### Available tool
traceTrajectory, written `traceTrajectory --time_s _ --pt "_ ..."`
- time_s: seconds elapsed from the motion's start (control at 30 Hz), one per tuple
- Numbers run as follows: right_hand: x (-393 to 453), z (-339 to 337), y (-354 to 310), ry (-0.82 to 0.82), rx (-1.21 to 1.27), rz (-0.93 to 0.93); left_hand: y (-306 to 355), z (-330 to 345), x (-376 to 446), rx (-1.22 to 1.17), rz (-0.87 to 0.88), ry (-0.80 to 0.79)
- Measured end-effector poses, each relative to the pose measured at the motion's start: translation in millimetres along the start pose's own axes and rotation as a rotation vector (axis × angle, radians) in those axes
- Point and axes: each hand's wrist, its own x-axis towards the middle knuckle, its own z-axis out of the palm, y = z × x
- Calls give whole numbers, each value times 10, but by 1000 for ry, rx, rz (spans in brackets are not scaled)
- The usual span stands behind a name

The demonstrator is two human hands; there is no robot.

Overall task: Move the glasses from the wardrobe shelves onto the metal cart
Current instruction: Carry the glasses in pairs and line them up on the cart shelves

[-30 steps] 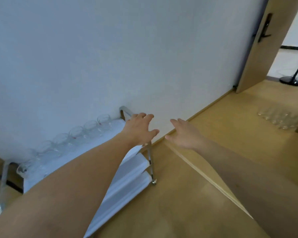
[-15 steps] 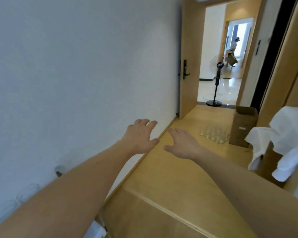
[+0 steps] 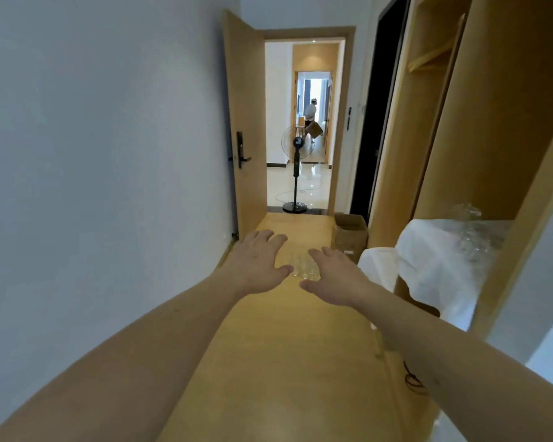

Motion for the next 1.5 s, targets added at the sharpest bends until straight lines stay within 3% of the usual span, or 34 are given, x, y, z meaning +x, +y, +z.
traceTrajectory --time_s 0.73,1.03,1.5 --pt "2710 110 1818 47 193 207 -65 944 3384 -19 130 -157" --pt "3403 -7 2525 48 233 296 209 1203 4607 23 286 -194" --pt "4066 -184 3404 137 105 750 758 1581 6368 20 705 -216"
